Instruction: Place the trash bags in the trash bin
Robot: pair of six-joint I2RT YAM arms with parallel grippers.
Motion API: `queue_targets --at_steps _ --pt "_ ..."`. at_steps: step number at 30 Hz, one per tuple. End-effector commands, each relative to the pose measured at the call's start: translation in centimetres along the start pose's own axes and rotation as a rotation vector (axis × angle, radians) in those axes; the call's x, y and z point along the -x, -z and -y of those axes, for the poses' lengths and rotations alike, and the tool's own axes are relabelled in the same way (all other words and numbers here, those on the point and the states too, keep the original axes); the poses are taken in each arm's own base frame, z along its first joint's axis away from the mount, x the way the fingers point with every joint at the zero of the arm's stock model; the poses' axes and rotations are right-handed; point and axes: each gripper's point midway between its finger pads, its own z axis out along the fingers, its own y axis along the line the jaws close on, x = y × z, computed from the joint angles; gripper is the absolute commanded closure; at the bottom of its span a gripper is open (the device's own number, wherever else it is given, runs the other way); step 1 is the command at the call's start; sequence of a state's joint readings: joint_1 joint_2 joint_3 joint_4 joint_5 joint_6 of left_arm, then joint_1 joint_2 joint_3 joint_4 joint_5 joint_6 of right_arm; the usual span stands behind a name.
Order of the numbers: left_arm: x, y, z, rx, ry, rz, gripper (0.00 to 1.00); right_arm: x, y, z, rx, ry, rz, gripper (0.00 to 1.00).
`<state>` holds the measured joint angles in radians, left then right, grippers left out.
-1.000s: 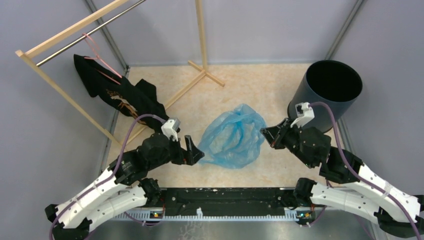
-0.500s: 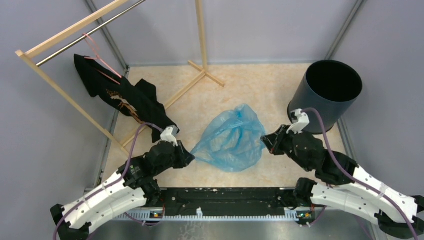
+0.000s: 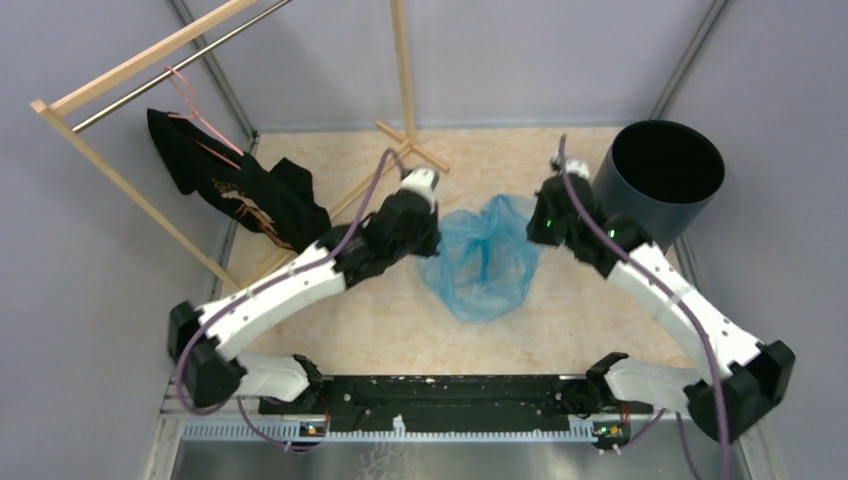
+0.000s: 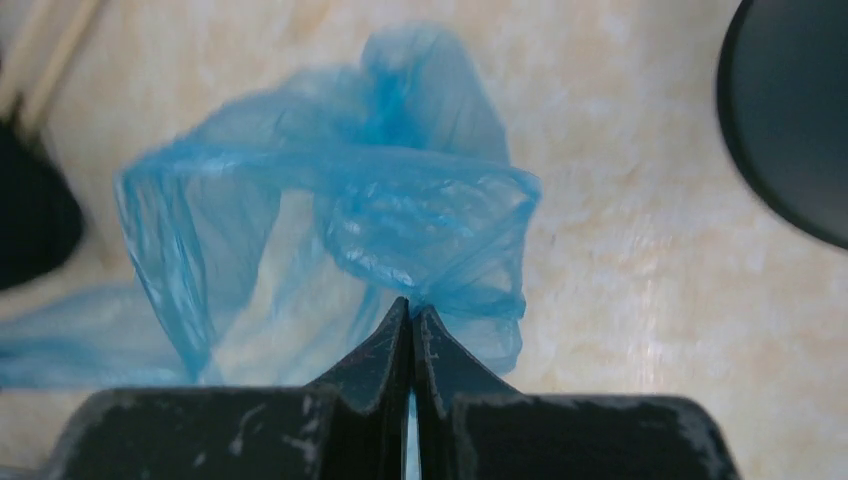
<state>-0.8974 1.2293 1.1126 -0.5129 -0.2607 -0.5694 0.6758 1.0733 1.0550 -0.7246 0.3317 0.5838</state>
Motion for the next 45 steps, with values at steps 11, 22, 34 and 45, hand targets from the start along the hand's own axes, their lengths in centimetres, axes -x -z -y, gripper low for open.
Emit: queue_targets --at_steps 11,22,34,45 --pt "38.0 15.4 7.8 -0.400 -0.158 0.839 1.00 31.4 20.2 -9.2 0.551 0.056 0.608 1.00" --pt "16.4 9.1 -4.4 -0.122 0.004 0.612 1.00 13.1 9.6 -2.9 0.512 0.054 0.546 1.00" --pt "-3.1 4.9 -6.3 -0.242 0.159 0.134 1.00 -1.9 7.9 -0.9 0.607 -0.165 0.209 1.00" --pt "14.8 16.4 0.1 -0.356 -0.030 0.509 1.00 9.6 15.5 -4.2 0.637 0.005 0.351 1.00"
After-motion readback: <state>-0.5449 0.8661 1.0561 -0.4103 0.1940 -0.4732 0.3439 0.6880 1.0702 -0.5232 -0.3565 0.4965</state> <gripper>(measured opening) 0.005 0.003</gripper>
